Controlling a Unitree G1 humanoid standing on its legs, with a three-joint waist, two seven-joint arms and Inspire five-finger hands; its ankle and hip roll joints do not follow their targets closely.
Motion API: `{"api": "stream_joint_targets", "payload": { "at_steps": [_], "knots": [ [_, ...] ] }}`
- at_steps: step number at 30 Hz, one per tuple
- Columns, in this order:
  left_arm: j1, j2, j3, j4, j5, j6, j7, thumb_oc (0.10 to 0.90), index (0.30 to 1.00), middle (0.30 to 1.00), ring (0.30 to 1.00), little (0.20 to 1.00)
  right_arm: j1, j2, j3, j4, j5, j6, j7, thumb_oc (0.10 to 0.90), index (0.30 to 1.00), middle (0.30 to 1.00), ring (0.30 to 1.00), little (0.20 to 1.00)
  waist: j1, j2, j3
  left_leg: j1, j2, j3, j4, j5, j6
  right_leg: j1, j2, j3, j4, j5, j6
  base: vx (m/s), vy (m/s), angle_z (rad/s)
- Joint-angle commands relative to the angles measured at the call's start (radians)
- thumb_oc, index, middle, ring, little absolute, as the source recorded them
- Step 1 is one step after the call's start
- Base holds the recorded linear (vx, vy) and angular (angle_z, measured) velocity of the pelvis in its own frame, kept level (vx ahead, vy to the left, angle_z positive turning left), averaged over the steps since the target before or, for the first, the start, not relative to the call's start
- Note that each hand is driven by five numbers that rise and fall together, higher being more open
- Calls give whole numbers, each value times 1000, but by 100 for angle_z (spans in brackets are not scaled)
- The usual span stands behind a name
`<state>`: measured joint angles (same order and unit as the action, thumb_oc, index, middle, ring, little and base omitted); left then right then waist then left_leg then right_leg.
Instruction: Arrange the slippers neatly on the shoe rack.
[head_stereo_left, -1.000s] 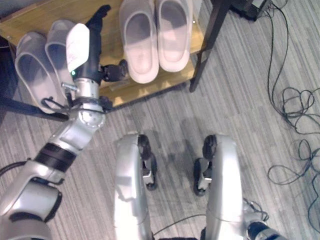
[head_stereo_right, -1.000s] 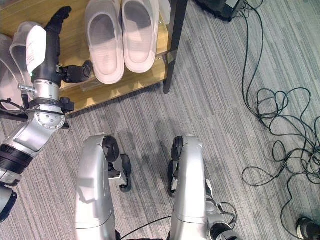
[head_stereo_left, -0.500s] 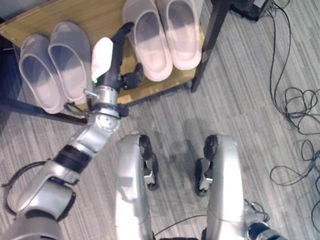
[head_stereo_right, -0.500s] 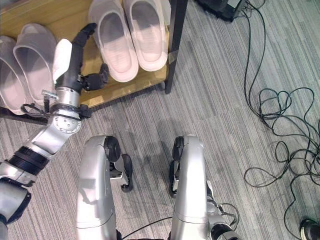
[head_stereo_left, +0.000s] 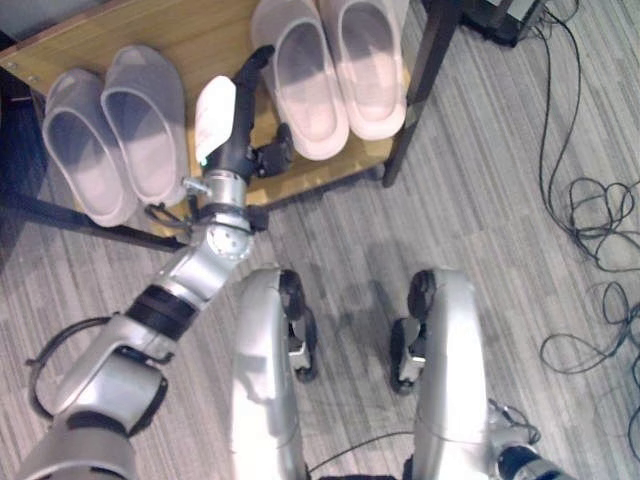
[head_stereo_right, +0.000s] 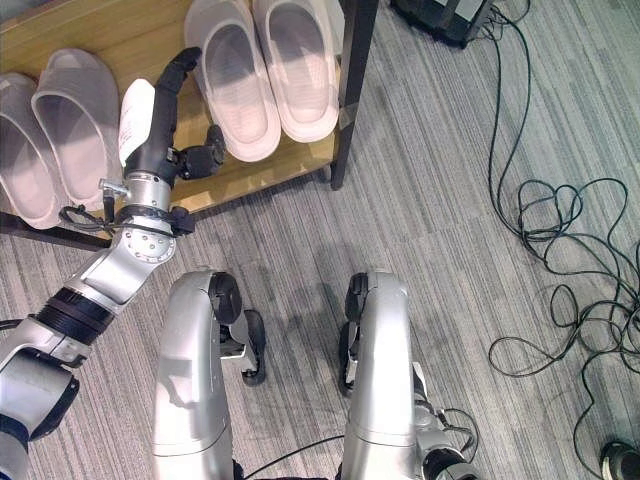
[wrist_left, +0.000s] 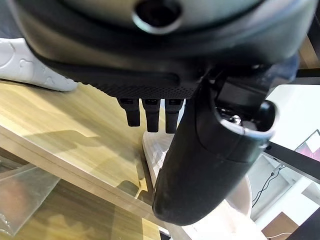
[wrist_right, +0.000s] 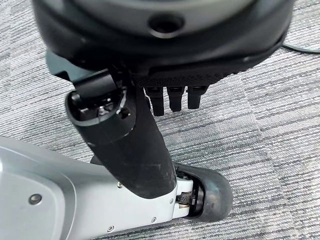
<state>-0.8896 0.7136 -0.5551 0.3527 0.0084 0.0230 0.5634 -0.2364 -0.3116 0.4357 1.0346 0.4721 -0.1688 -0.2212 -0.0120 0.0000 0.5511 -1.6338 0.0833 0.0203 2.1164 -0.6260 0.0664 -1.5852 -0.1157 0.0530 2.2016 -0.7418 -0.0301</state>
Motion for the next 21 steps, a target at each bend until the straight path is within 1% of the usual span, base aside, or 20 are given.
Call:
{"api": "stream_joint_targets", "payload": {
  "at_steps": [1, 3, 4, 7, 8, 10, 11, 14, 15, 16, 17, 18, 19, 20, 21],
  "knots": [
    [-155, 111, 52, -115, 21, -78, 29, 800, 900, 900, 900, 900, 37, 58, -11, -10, -32, -8, 11, 800, 900, 900, 900, 900, -12, 21, -31, 64, -52, -148, -8, -126, 21, 15, -8, 56, -45, 9, -74, 0, 0, 0],
    [-123, 148, 77, -153, 14, -87, 10, 800, 900, 900, 900, 900, 36, 62, -20, -3, -40, -2, 11, 800, 900, 900, 900, 900, -3, 26, -31, 64, -55, -146, -7, -125, 19, 15, -6, 58, -40, 10, -74, -5, -23, 0],
    [-100, 181, 94, -182, 14, -95, -3, 800, 900, 900, 900, 900, 32, 62, -30, 8, -51, 7, 10, 800, 900, 900, 900, 900, 6, 29, -31, 64, -57, -145, -12, -120, 16, 15, -7, 58, -38, 10, -76, -18, -46, -1],
    [-50, 212, 134, -221, 13, -101, -10, 800, 900, 900, 900, 900, 28, 64, -36, 18, -64, 12, 8, 800, 900, 900, 900, 900, 11, 32, -31, 64, -61, -142, -24, -112, 13, 15, -6, 60, -41, 13, -79, -15, -21, 1],
    [1, 236, 170, -254, 19, -107, -15, 800, 900, 900, 900, 900, 26, 63, -47, 28, -86, 16, 0, 800, 900, 900, 900, 900, 20, 32, -31, 64, -63, -140, -39, -102, 9, 15, -7, 59, -47, 16, -82, -30, -36, 2],
    [41, 240, 200, -275, 25, -106, -15, 800, 900, 900, 900, 900, 19, 56, -53, 28, -100, 15, -13, 800, 900, 900, 900, 900, 22, 34, -31, 64, -67, -142, -49, -95, 6, 15, -7, 59, -53, 19, -83, -31, -38, 0],
    [105, 242, 250, -320, 54, -103, -7, 800, 900, 900, 900, 900, 6, 31, -83, 10, -116, 3, -43, 800, 900, 900, 900, 900, 31, 33, -31, 64, -71, -143, -68, -81, 1, 15, -7, 59, -60, 25, -85, -30, -41, 3],
    [227, 223, 334, -405, 102, -113, 3, 800, 900, 900, 900, 900, -5, 8, -132, -39, -130, -12, -74, 800, 900, 900, 900, 900, 46, 30, -31, 64, -79, -143, -86, -69, -2, 15, -7, 54, -69, 31, -85, -27, -21, 8],
    [242, 221, 347, -416, 104, -110, 0, 800, 900, 900, 900, 900, -5, 5, -128, -41, -131, -11, -75, 800, 900, 900, 900, 900, 42, 32, -31, 64, -79, -144, -86, -68, -3, 15, -7, 54, -70, 32, -86, -16, 18, 7],
    [319, 205, 402, -476, 129, -138, 10, 800, 900, 900, 900, 900, -25, -1, -159, -49, -158, -14, -100, 800, 900, 900, 900, 900, 59, 35, -31, 64, -82, -143, -109, -60, -4, 15, -9, 46, -90, 39, -83, -19, 33, 5],
    [360, 191, 433, -510, 143, -149, 17, 800, 900, 900, 900, 900, -43, -9, -172, -45, -164, -12, -111, 800, 900, 900, 900, 900, 62, 36, -31, 64, -81, -142, -131, -53, -4, 15, -12, 40, -117, 47, -82, -23, 33, 4],
    [369, 189, 444, -518, 145, -148, 15, 800, 900, 900, 900, 900, -46, -10, -169, -44, -164, -12, -112, 800, 900, 900, 900, 900, 58, 38, -31, 64, -81, -142, -135, -50, -4, 15, -12, 39, -121, 50, -83, -35, 19, 7],
    [394, 166, 455, -540, 160, -165, 29, 800, 900, 900, 900, 900, -65, -16, -188, -41, -166, -16, -126, 800, 900, 900, 900, 900, 66, 35, -31, 64, -77, -137, -167, -43, -4, 15, -14, 32, -154, 57, -80, -107, 14, 7],
    [446, 107, 475, -577, 198, -187, 43, 800, 900, 900, 900, 900, -119, -37, -228, -25, -157, -26, -142, 800, 900, 900, 900, 900, 79, 32, -31, 64, -70, -131, -248, -3, -4, 18, -24, 12, -243, 101, -72, -109, 14, 5],
    [447, 106, 477, -579, 199, -187, 42, 800, 900, 900, 900, 900, -120, -38, -228, -24, -157, -27, -142, 800, 900, 900, 900, 900, 79, 33, -31, 64, -70, -131, -252, 2, -4, 18, -24, 11, -247, 105, -73, -129, 7, 4]
  ]
}}
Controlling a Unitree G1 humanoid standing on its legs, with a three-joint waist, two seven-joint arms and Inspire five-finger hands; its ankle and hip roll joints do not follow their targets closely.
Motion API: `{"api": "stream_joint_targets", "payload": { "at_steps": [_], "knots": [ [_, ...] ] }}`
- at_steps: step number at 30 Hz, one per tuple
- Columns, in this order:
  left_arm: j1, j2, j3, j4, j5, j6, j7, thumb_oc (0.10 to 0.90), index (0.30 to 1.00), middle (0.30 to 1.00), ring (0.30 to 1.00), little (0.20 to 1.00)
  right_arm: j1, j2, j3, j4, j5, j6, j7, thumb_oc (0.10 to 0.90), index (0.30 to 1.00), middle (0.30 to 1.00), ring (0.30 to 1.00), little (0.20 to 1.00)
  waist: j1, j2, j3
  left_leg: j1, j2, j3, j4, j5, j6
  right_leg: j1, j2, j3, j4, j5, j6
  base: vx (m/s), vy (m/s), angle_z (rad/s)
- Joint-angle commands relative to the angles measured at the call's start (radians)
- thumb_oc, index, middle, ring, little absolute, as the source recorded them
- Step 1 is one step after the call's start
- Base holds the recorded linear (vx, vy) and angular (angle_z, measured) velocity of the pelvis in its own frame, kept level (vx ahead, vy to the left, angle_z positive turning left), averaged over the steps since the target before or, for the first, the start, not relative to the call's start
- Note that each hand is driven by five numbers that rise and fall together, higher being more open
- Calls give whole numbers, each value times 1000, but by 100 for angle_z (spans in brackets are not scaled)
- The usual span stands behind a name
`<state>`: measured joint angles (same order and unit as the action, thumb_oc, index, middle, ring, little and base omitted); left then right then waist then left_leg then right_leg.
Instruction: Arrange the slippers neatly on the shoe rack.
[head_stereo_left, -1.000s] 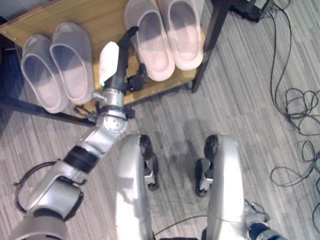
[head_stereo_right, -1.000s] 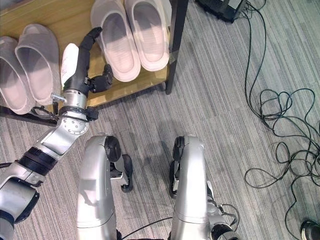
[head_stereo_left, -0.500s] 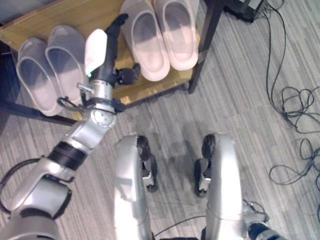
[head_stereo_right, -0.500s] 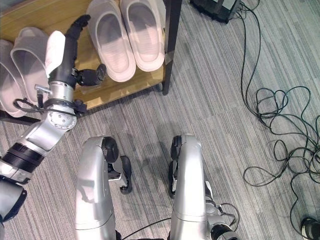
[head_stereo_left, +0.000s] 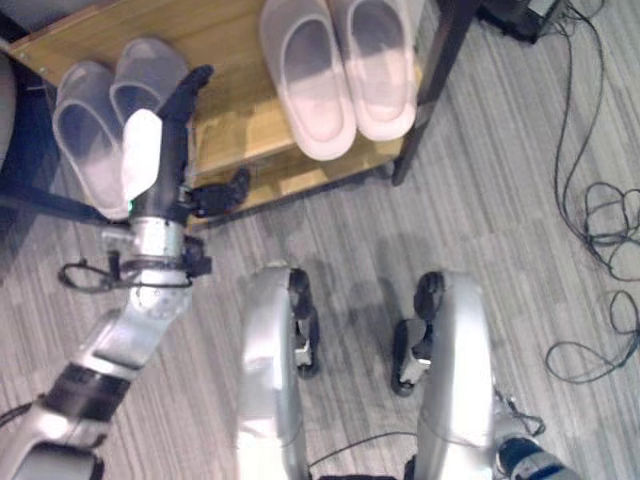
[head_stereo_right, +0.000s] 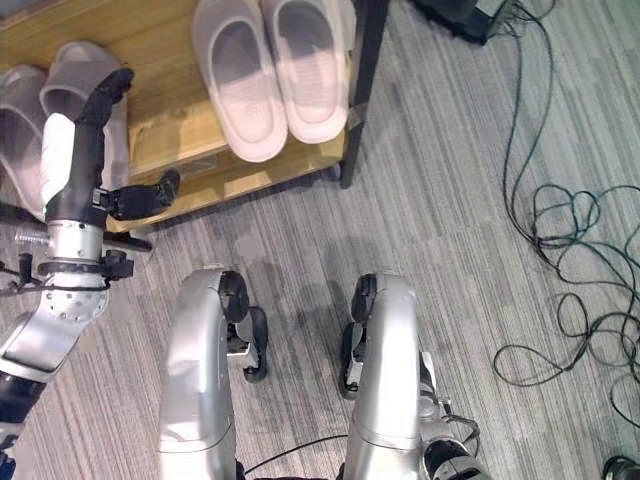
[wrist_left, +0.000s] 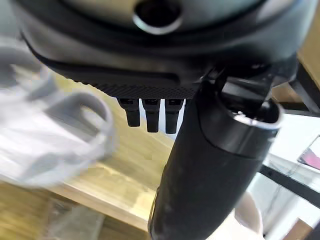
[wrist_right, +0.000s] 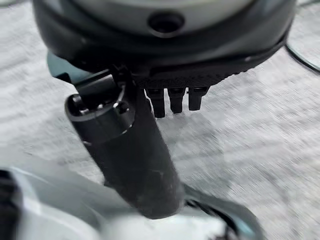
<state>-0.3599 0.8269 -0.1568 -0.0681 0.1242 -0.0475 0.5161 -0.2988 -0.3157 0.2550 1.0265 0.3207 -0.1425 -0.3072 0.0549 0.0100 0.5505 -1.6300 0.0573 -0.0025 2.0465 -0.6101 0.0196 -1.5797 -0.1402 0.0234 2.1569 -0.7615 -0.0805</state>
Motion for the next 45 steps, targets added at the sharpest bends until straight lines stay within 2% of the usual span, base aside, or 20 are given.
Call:
{"api": "stream_joint_targets", "payload": {
  "at_steps": [1, 4, 5, 6, 10, 12, 13, 16, 17, 19, 20, 22, 23, 26, 29, 31, 37, 38, 40, 45],
  "knots": [
    [-67, -34, 73, -173, 86, -137, 90, 800, 900, 900, 900, 900, -73, -34, -61, -11, -3, -58, -61, 800, 900, 900, 900, 900, 19, 21, -31, 60, -43, -109, -206, 8, 44, 21, -8, 28, -236, 138, -19, -61, 23, 13],
    [31, -160, 29, -168, 121, -222, 158, 800, 900, 900, 900, 900, -84, -3, -71, 64, -9, -65, -73, 800, 900, 900, 900, 900, 53, 16, -169, 76, -12, -138, -382, 106, 45, 68, -48, -49, -463, 205, 2, -35, 15, 12],
    [33, -160, 28, -167, 123, -223, 160, 800, 900, 900, 900, 900, -82, -3, -71, 65, -9, -66, -72, 800, 900, 900, 900, 900, 53, 20, -173, 76, -13, -142, -390, 113, 45, 71, -48, -54, -473, 211, -1, -53, -26, 12],
    [100, -183, 11, -133, 160, -235, 203, 800, 900, 900, 900, 900, -54, 18, -84, 105, -18, -60, -71, 800, 900, 900, 900, 900, 64, 2, -197, 150, 8, -148, -502, 147, 40, 151, -66, -82, -590, 240, 12, -60, -39, 19],
    [209, -187, -48, -101, 213, -242, 259, 800, 900, 900, 900, 900, 45, 73, -106, 135, -37, -58, -79, 800, 900, 900, 900, 900, 61, -28, -223, 327, 35, -156, -695, 195, 30, 331, -79, -129, -809, 291, 39, -39, -39, 16],
    [232, -186, -72, -75, 202, -246, 244, 800, 900, 900, 900, 900, 67, 82, -107, 137, -45, -56, -81, 800, 900, 900, 900, 900, 59, -33, -228, 385, 41, -152, -753, 212, 25, 390, -83, -141, -870, 310, 45, 3, -32, 12],
    [269, -195, -114, -23, 189, -242, 209, 800, 900, 900, 900, 900, 111, 97, -115, 142, -53, -50, -84, 800, 900, 900, 900, 900, 48, -43, -243, 499, 54, -141, -869, 241, 14, 499, -88, -162, -993, 342, 60, 35, -24, 13],
    [301, -217, -161, 79, 161, -239, 159, 800, 900, 900, 900, 900, 138, 99, -127, 146, -58, -45, -83, 800, 900, 900, 900, 900, 44, -52, -260, 635, 59, -124, -986, 271, 5, 626, -85, -181, -1125, 376, 73, 105, -38, 6],
    [341, -241, -195, 198, 153, -224, 117, 800, 900, 900, 900, 900, 170, 104, -138, 156, -63, -43, -74, 800, 900, 900, 900, 900, 37, -61, -279, 776, 69, -115, -1114, 305, 1, 750, -73, -202, -1242, 411, 90, 178, -45, -6],
    [357, -254, -212, 257, 155, -218, 106, 800, 900, 900, 900, 900, 190, 107, -144, 161, -65, -41, -72, 800, 900, 900, 900, 900, 35, -61, -281, 865, 71, -108, -1192, 326, -2, 834, -67, -214, -1312, 436, 100, 155, -49, -4],
    [383, -298, -238, 425, 164, -191, 67, 800, 900, 900, 900, 900, 211, 118, -149, 170, -64, -40, -57, 800, 900, 900, 900, 900, 25, -66, -306, 988, 68, -84, -1324, 398, -14, 959, -60, -243, -1441, 505, 105, 138, -50, 1],
    [397, -320, -241, 507, 170, -185, 53, 800, 900, 900, 900, 900, 225, 117, -149, 172, -69, -37, -49, 800, 900, 900, 900, 900, 20, -65, -310, 1072, 64, -72, -1403, 424, -23, 1040, -54, -252, -1509, 533, 117, 164, -57, 8],
    [417, -362, -233, 655, 172, -159, 20, 800, 900, 900, 900, 900, 253, 123, -156, 177, -65, -39, -37, 800, 900, 900, 900, 900, 9, -62, -327, 1182, 63, -51, -1520, 484, -42, 1141, -41, -264, -1587, 564, 124, 122, -54, 7],
    [423, -413, -234, 830, 184, -129, -5, 800, 900, 900, 900, 900, 273, 130, -142, 179, -75, -40, -22, 800, 900, 900, 900, 900, -7, -54, -343, 1299, 65, -29, -1655, 548, -53, 1243, -20, -260, -1685, 600, 134, 167, -19, 3],
    [435, -508, -172, 1097, 175, -69, -14, 800, 900, 900, 900, 900, 301, 133, -93, 180, -141, -31, -1, 800, 900, 900, 900, 900, -15, -42, -393, 1478, 50, -15, -1866, 616, -66, 1390, 26, -246, -1859, 651, 149, 157, -56, -11],
    [425, -537, -132, 1182, 163, -47, -11, 800, 900, 900, 900, 900, 301, 135, -76, 179, -164, -27, 12, 800, 900, 900, 900, 900, -17, -31, -424, 1529, 56, -5, -1943, 683, -84, 1451, 46, -261, -1942, 677, 153, 140, -60, -3],
    [411, -593, -8, 1277, 0, -39, -5, 800, 900, 900, 900, 900, 285, 142, -103, 153, -97, -37, 35, 800, 900, 900, 900, 900, -10, -32, -475, 1650, 40, -4, -2071, 688, -95, 1606, 66, -293, -2112, 711, 171, 94, -1, 18],
    [400, -601, 4, 1284, -47, -46, 4, 800, 900, 900, 900, 900, 269, 134, -45, 109, -147, -40, 30, 800, 900, 900, 900, 900, 29, -42, -464, 1615, 23, -101, -2056, 728, -112, 1624, 61, -278, -2124, 718, 167, 3, 44, 9],
    [382, -611, -5, 1295, -44, -50, 0, 800, 900, 900, 900, 900, 253, 137, -32, 83, -144, -47, 37, 800, 900, 900, 900, 900, 37, -53, -467, 1619, 2, -146, -2101, 690, -107, 1644, 50, -273, -2142, 723, 173, 52, 91, 10],
    [387, -626, -115, 1250, 74, -54, -52, 800, 900, 900, 900, 900, 247, 181, 67, 54, -162, -40, 109, 800, 900, 900, 900, 900, 28, -39, -499, 1668, -24, -122, -2134, 653, -74, 1676, 29, -255, -2153, 732, 185, 71, 166, 0]
  ]
}}
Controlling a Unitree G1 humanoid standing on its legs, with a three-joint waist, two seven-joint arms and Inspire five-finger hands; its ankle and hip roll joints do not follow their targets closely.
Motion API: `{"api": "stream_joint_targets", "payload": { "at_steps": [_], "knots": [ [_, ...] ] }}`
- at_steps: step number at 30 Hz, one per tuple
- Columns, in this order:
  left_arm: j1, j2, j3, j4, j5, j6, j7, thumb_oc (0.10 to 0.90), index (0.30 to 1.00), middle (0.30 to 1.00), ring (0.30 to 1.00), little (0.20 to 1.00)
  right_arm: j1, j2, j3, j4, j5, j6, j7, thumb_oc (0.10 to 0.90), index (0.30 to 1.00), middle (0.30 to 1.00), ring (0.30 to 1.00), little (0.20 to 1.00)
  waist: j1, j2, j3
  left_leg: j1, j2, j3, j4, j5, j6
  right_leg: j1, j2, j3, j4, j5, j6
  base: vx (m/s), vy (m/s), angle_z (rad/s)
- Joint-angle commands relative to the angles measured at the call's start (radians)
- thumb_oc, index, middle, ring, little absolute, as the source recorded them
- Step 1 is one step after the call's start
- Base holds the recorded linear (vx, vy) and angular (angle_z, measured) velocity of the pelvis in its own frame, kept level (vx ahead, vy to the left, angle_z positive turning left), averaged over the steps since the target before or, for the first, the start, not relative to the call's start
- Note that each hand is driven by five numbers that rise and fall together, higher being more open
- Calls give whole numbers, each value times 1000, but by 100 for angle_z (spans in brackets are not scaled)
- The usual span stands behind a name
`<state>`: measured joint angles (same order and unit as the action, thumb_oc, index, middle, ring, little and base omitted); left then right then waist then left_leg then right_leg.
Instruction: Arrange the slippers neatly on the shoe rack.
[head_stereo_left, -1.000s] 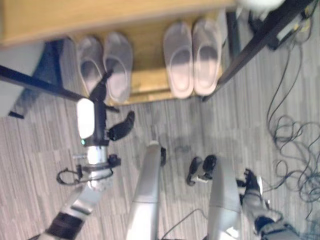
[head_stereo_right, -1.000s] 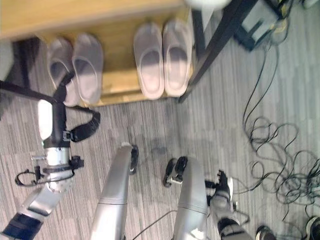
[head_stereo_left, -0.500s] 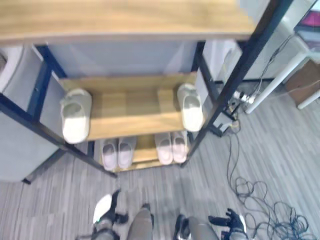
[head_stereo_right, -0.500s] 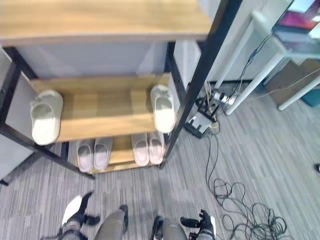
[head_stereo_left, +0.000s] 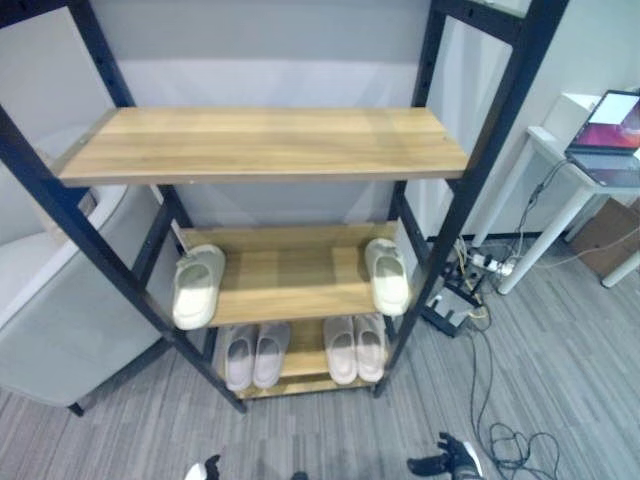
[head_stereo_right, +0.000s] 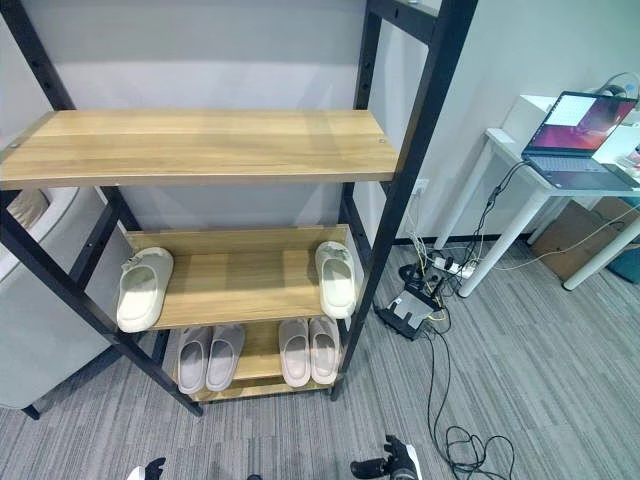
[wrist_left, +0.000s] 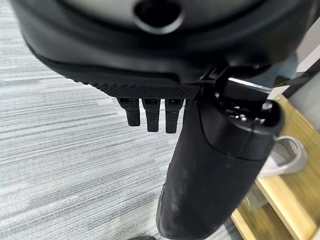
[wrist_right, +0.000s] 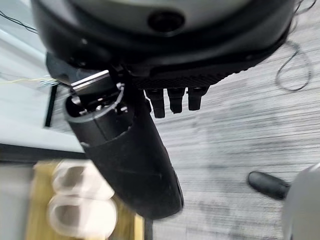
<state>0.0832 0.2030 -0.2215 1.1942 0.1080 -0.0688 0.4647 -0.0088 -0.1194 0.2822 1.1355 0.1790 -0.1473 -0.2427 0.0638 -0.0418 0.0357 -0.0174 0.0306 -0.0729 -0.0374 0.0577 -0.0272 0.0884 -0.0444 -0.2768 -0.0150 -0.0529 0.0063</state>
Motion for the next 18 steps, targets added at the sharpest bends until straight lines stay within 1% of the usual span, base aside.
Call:
{"api": "stream_joint_targets", "payload": {
  "at_steps": [1, 2, 3, 4, 5, 6, 7, 8, 9, 10, 11, 12, 13, 17, 18],
  "knots": [
    [-56, -2, -50, -12, 90, -33, -1, 800, 900, 900, 900, 900, -43, -16, 39, -55, -21, -36, 44, 800, 900, 900, 900, 900, 19, 13, 17, 56, 3, -51, -50, -16, -27, 9, -67, 45, 18, 24, 99, 34, 131, 0],
    [-59, -1, -72, -18, 118, -33, -7, 800, 900, 900, 900, 900, -39, -8, 61, -58, -28, -36, 59, 800, 900, 900, 900, 900, 15, 16, 16, 63, -1, -47, -50, -22, -23, 13, -71, 46, 16, 24, 100, 14, 147, 3],
    [-54, 17, -62, -36, 121, -29, -29, 800, 900, 900, 900, 900, -40, -122, 71, -260, -53, 8, 131, 800, 900, 900, 900, 900, 7, 5, 13, 71, -4, -35, -50, -30, -17, 12, -76, 55, 15, 26, 103, 35, 158, 6],
    [-71, 22, -63, -49, 115, -41, -31, 800, 900, 900, 900, 900, -35, -106, 116, -219, -89, -26, 112, 800, 900, 900, 900, 900, 13, 2, 12, 77, -5, -33, -50, -39, -14, 16, -76, 60, 13, 22, 103, 24, 92, 3],
    [-71, 23, -62, -49, 115, -41, -32, 800, 900, 900, 900, 900, -36, -104, 117, -216, -89, -28, 111, 800, 900, 900, 900, 900, 13, 1, 13, 78, -5, -32, -50, -40, -14, 16, -76, 61, 13, 22, 103, 14, 36, -4],
    [-75, 53, -50, -93, 118, -42, -42, 800, 900, 900, 900, 900, 22, -157, 130, -329, -31, -33, 184, 800, 900, 900, 900, 900, 8, -11, 14, 83, -4, -22, -50, -47, -11, 12, -76, 69, 10, 24, 105, -7, 25, -11],
    [-74, 54, -50, -93, 118, -42, -42, 800, 900, 900, 900, 900, 20, -156, 131, -326, -31, -35, 184, 800, 900, 900, 900, 900, 9, -11, 15, 84, -4, -21, -50, -48, -11, 13, -76, 70, 10, 24, 105, -20, 49, -14],
    [-57, 82, -31, -134, 136, -48, -54, 800, 900, 900, 900, 900, 37, -300, 153, -565, -43, -45, 247, 800, 900, 900, 900, 900, 0, -18, 16, 86, -6, -10, -50, -54, -11, 9, -75, 77, 0, 31, 111, -12, 24, -10],
    [-57, 83, -29, -134, 136, -49, -54, 800, 900, 900, 900, 900, 34, -298, 155, -562, -44, -47, 246, 800, 900, 900, 900, 900, 0, -19, 17, 86, -5, -10, -50, -55, -11, 9, -75, 78, 0, 32, 111, -18, 35, -11],
    [-42, 98, -13, -154, 136, -53, -67, 800, 900, 900, 900, 900, 93, -388, 108, -742, 35, -34, 328, 800, 900, 900, 900, 900, -9, -24, 14, 85, -6, -1, -50, -57, -13, 6, -76, 79, -6, 36, 115, -24, 21, -9],
    [-38, 95, 6, -154, 130, -51, -66, 800, 900, 900, 900, 900, 154, -474, 88, -948, 87, -56, 371, 800, 900, 900, 900, 900, -22, -25, 16, 85, -6, 13, -50, -60, -15, 5, -77, 83, -14, 44, 118, -96, 68, -14],
    [-44, 81, 36, -100, 147, -59, -73, 800, 900, 900, 900, 900, 209, -584, 43, -1158, 5, -135, 387, 800, 900, 900, 900, 900, -50, -19, 19, 82, -10, 44, -50, -59, -17, 3, -79, 86, -41, 61, 130, -90, 57, -19],
    [-44, 80, 35, -99, 147, -60, -73, 800, 900, 900, 900, 900, 210, -585, 41, -1159, 5, -134, 388, 800, 900, 900, 900, 900, -49, -18, 20, 84, -9, 44, -50, -60, -17, 4, -79, 86, -41, 61, 130, -77, 62, -28],
    [-38, 47, 39, -48, 148, -60, -88, 800, 900, 900, 900, 900, 201, -639, 21, -1367, 0, -156, 412, 800, 900, 900, 900, 900, -65, -11, 11, 87, -13, 65, -50, -64, -21, 13, -83, 79, -58, 67, 136, -2, 28, -24],
    [-41, 39, 39, -40, 147, -60, -91, 800, 900, 900, 900, 900, 192, -644, 25, -1387, 8, -154, 416, 800, 900, 900, 900, 900, -63, -10, 10, 94, -12, 69, -50, -74, -23, 23, -81, 80, -63, 62, 137, 1, 16, -5]
  ]
}}
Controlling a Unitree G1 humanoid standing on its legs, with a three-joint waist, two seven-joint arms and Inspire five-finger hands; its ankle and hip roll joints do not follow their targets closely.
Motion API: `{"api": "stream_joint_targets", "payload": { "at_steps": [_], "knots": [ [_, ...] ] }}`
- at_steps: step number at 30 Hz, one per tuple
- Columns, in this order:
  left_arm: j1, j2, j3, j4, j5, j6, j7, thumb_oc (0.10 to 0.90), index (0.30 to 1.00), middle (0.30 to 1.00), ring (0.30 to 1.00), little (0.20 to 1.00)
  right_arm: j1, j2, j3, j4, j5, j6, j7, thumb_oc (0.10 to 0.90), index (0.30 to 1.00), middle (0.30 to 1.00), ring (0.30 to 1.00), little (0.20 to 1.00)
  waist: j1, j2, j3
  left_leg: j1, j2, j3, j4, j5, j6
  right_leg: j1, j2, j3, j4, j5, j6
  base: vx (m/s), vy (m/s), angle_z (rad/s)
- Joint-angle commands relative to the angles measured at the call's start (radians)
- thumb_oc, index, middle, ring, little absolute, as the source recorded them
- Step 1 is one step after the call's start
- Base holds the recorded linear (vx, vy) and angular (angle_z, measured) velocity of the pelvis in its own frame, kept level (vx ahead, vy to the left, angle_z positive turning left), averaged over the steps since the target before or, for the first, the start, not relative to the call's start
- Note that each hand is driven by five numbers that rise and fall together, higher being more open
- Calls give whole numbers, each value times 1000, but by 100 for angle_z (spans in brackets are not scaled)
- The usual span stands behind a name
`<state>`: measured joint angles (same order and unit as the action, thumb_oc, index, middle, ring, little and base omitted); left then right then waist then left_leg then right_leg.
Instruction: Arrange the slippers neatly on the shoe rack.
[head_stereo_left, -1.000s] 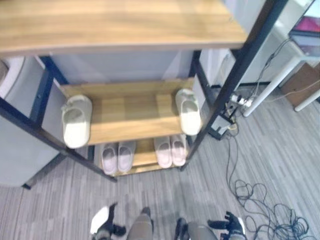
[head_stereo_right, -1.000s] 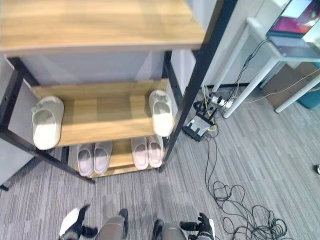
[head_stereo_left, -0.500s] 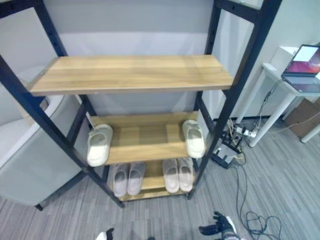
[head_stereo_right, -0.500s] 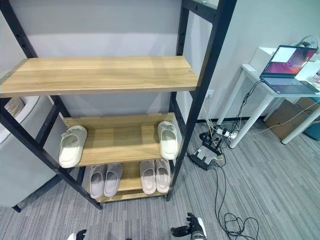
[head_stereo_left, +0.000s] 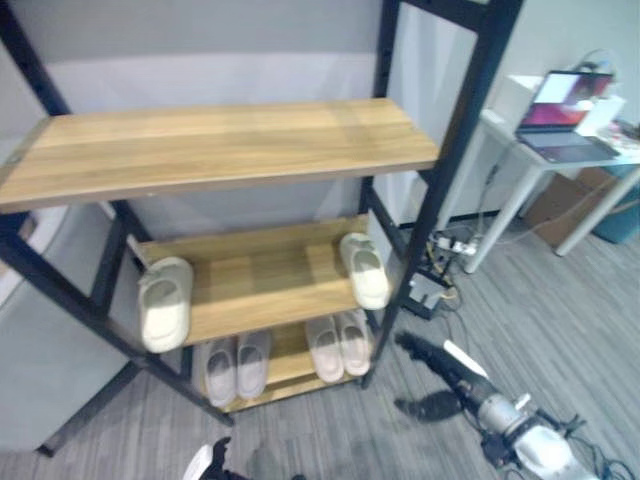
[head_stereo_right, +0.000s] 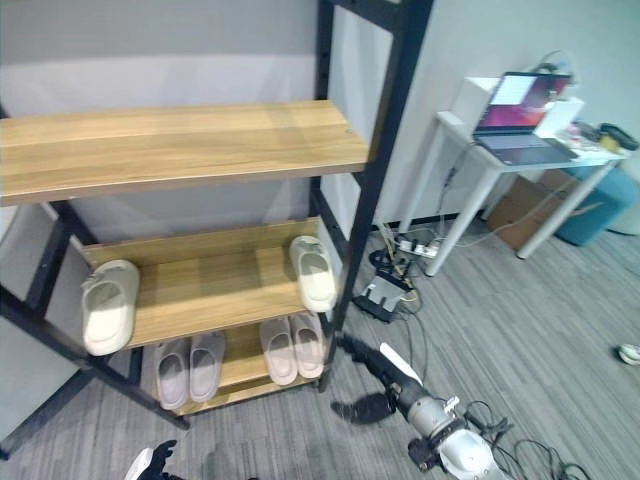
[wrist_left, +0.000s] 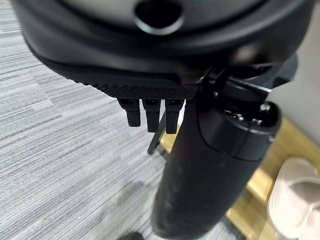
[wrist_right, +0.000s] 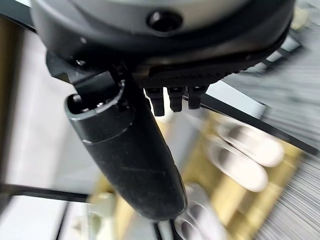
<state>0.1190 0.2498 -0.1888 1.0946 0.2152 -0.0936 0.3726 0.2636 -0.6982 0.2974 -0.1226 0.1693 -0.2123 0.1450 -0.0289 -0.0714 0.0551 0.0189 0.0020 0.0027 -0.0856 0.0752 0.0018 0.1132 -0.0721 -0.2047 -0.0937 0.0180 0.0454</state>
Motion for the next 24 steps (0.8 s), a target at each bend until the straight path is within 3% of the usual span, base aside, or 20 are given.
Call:
{"api": "stream_joint_targets", "payload": {
  "at_steps": [1, 6, 7, 12, 14, 15, 17, 19, 20, 21, 24],
  "knots": [
    [-78, -8, 6, 60, 40, -35, 1, 800, 900, 900, 900, 900, -81, -66, 9, -130, 18, -89, 29, 800, 900, 900, 900, 900, 28, 20, -10, 52, 14, -7, -2, -83, -51, -8, -55, 7, 18, -4, 98, 0, 0, 0],
    [-70, -25, -2, 63, 32, -35, -14, 800, 900, 900, 900, 900, -173, -105, 57, -222, 76, -77, 56, 800, 900, 900, 900, 900, 37, 23, -16, 62, 15, -3, -2, -93, -55, 7, -56, 4, 13, -10, 99, 0, 0, 0],
    [-69, -34, -9, 64, 23, -33, -19, 800, 900, 900, 900, 900, -272, -90, 100, -185, 49, -68, 33, 800, 900, 900, 900, 900, 50, 24, -20, 62, 14, -5, -2, -93, -54, 9, -57, 1, 12, -10, 98, 0, 0, 0],
    [-55, -35, -42, 28, 20, -37, -22, 800, 900, 900, 900, 900, -456, -29, 173, -117, 60, -74, 4, 800, 900, 900, 900, 900, 74, 25, -16, 50, 13, -18, -2, -84, -51, 1, -58, 0, 15, -9, 96, 2, 17, 6],
    [-28, -32, -54, -18, 7, -44, -16, 800, 900, 900, 900, 900, -606, -6, 213, -55, -45, -74, -60, 800, 900, 900, 900, 900, 105, 23, -14, 38, 10, -29, -2, -79, -43, -11, -57, 0, 21, -8, 94, -6, 29, 8],
    [-28, -32, -53, -18, 7, -44, -16, 800, 900, 900, 900, 900, -607, -5, 214, -55, -45, -74, -60, 800, 900, 900, 900, 900, 105, 23, -14, 37, 10, -29, -2, -79, -43, -11, -57, 0, 21, -8, 94, -8, 20, 13],
    [-10, -35, -57, -31, -14, -52, -4, 800, 900, 900, 900, 900, -724, -4, 236, 40, -190, -73, -143, 800, 900, 900, 900, 900, 139, 14, -13, 21, 6, -47, -2, -73, -35, -24, -56, 1, 22, -3, 93, -8, 21, 13],
    [2, -38, -51, -34, -18, -52, 2, 800, 900, 900, 900, 900, -780, -34, 245, 63, -306, -70, -183, 800, 900, 900, 900, 900, 154, 5, -14, 12, 2, -54, -2, -71, -33, -26, -56, -2, 19, -1, 94, 3, 20, 6],
    [2, -38, -51, -34, -18, -52, 2, 800, 900, 900, 900, 900, -780, -34, 246, 63, -306, -70, -184, 800, 900, 900, 900, 900, 154, 5, -14, 12, 2, -54, -2, -71, -33, -26, -56, -2, 19, -1, 94, 4, 37, 12],
    [7, -37, -53, -42, -23, -57, 8, 800, 900, 900, 900, 900, -833, -62, 260, 123, -427, -54, -232, 800, 900, 900, 900, 900, 171, -2, -13, 0, -2, -63, -2, -68, -32, -28, -56, -9, 17, -1, 94, -7, 40, 12],
    [18, -28, -55, -46, -21, -54, 15, 800, 900, 900, 900, 900, -910, -84, 282, 193, -521, -17, -265, 800, 900, 900, 900, 900, 190, -15, -7, -20, -6, -79, -2, -61, -31, -40, -55, -17, 20, -1, 95, -17, 29, 18]
  ]
}}
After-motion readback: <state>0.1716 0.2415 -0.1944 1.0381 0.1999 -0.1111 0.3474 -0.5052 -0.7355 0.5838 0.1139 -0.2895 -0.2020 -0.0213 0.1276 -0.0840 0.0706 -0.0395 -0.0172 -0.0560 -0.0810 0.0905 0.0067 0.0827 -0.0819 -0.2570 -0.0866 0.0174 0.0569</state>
